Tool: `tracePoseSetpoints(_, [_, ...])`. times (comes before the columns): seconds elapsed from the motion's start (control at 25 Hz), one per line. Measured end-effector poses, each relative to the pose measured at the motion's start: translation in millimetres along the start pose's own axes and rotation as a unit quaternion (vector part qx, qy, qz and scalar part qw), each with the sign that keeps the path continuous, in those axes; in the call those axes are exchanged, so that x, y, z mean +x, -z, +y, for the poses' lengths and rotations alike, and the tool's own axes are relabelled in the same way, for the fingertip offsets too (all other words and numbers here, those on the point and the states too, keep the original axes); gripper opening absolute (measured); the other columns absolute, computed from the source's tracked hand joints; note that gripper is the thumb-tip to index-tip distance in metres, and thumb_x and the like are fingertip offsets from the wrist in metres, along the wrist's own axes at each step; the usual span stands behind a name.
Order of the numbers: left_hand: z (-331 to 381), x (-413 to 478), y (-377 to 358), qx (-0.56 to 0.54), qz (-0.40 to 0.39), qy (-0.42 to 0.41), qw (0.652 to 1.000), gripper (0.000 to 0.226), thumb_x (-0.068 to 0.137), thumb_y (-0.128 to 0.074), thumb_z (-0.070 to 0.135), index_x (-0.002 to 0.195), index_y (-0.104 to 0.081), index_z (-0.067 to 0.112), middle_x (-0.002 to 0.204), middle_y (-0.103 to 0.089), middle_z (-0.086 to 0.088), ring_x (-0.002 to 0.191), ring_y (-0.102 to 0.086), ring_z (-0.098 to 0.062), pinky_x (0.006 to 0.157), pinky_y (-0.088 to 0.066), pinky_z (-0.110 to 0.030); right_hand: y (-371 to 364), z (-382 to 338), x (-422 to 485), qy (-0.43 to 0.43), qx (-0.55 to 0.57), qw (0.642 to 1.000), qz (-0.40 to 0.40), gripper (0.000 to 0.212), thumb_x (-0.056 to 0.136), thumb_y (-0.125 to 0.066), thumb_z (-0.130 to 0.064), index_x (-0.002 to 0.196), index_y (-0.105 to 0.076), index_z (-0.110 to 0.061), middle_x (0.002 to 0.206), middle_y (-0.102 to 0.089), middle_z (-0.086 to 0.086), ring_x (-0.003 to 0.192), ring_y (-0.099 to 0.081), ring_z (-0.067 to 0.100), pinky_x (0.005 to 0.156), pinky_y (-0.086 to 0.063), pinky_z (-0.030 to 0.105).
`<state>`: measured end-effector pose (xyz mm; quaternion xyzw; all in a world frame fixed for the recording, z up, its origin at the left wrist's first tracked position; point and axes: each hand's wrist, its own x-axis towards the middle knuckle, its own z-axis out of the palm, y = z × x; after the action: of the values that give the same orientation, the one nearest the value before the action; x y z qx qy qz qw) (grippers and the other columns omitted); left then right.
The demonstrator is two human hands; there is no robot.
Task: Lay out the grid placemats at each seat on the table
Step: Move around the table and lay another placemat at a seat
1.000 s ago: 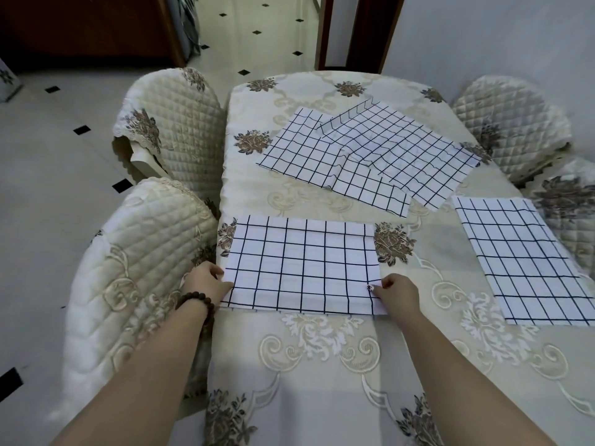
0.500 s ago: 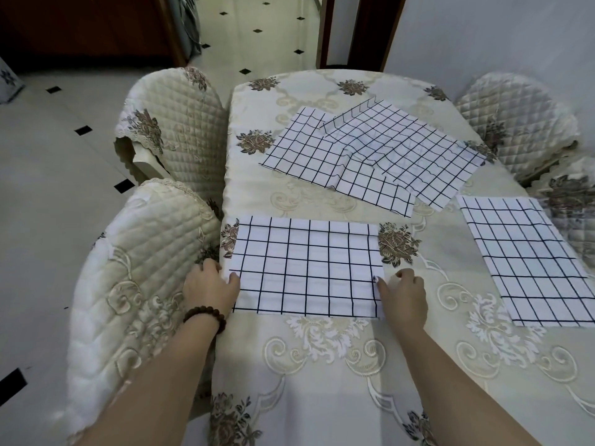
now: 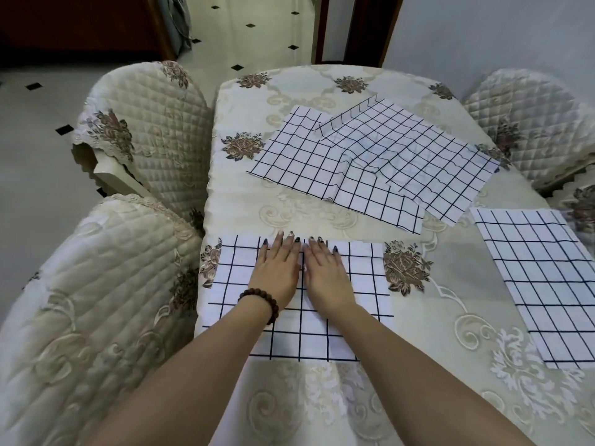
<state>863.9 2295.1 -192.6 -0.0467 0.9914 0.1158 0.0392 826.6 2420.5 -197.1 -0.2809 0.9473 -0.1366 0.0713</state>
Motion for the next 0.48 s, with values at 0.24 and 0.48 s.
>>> tracePoseSetpoints(0.24, [-8.7, -2.8, -15.2, 0.033, -0.001, 0.032, 0.999, 0.071, 0.086, 0.003, 0.054, 0.151, -0.003, 0.024, 0.161, -0.001, 0.002, 0.147, 0.004, -0.016, 0.118, 0.006, -0.040, -6.7, 13.4, -0.3, -0.035, -0.050, 0.998, -0.009, 0.066, 0.091, -0.004, -0.048, 0.152, -0.006, -0.021, 0.161, -0.002, -0.004, 0.148, 0.001, 0.014, 0.120, 0.006, 0.041])
tracePoseSetpoints(0.48, [-33.9, -21.7, -11.3, 0.023, 0.013, 0.109, 0.994, 0.076, 0.085, -0.003, 0.063, 0.151, 0.001, 0.025, 0.160, 0.002, 0.002, 0.147, 0.006, -0.016, 0.118, 0.002, -0.044, 10.1, 52.0, -15.2, -0.120, -0.061, 0.991, -0.027, 0.073, 0.093, -0.012, -0.059, 0.151, 0.010, -0.020, 0.160, 0.013, -0.004, 0.146, 0.014, 0.012, 0.119, 0.008, 0.044])
